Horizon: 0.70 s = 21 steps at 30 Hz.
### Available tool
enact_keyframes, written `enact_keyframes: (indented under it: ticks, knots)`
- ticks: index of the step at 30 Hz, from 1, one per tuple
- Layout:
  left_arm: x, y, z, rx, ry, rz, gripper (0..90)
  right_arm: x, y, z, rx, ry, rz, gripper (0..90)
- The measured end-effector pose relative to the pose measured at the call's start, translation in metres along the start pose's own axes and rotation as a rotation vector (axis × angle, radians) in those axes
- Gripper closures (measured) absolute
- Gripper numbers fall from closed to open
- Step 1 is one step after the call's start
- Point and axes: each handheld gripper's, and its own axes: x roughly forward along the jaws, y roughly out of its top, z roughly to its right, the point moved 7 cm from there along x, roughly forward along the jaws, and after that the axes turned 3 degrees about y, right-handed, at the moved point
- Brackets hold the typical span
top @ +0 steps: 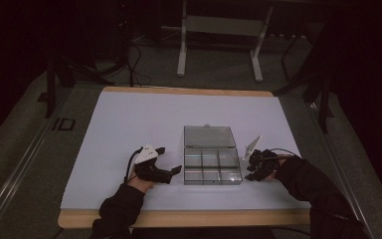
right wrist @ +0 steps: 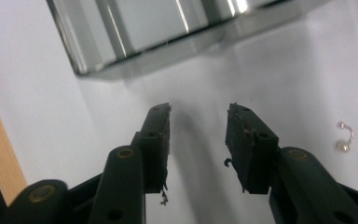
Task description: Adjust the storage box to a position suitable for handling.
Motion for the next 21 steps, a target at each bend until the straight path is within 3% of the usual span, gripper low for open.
enact_keyframes:
  ticks: [9, 14, 16, 20, 21]
  knots:
    - [0.000, 0.000, 0.001, 0.008, 0.000, -0.002, 2.7, -0.007, -0.020, 0.004, -0.036, -0.026, -0.139, 64.3]
    - [0.000, 0.000, 0.001, 0.008, 0.000, -0.002, 2.7, -0.010, -0.030, 0.009, -0.013, -0.040, -0.180, 65.4]
    - [0.000, 0.000, 0.001, 0.005, -0.001, -0.002, 2.7, -0.012, -0.036, 0.016, 0.020, -0.048, -0.208, 67.7]
    - [0.000, 0.000, 0.001, 0.006, -0.002, -0.001, 2.7, -0.013, -0.038, 0.021, 0.039, -0.046, -0.217, 69.1]
    - [0.000, 0.000, 0.001, 0.006, -0.003, 0.000, 2.7, -0.012, -0.037, 0.024, 0.065, -0.040, -0.216, 69.1]
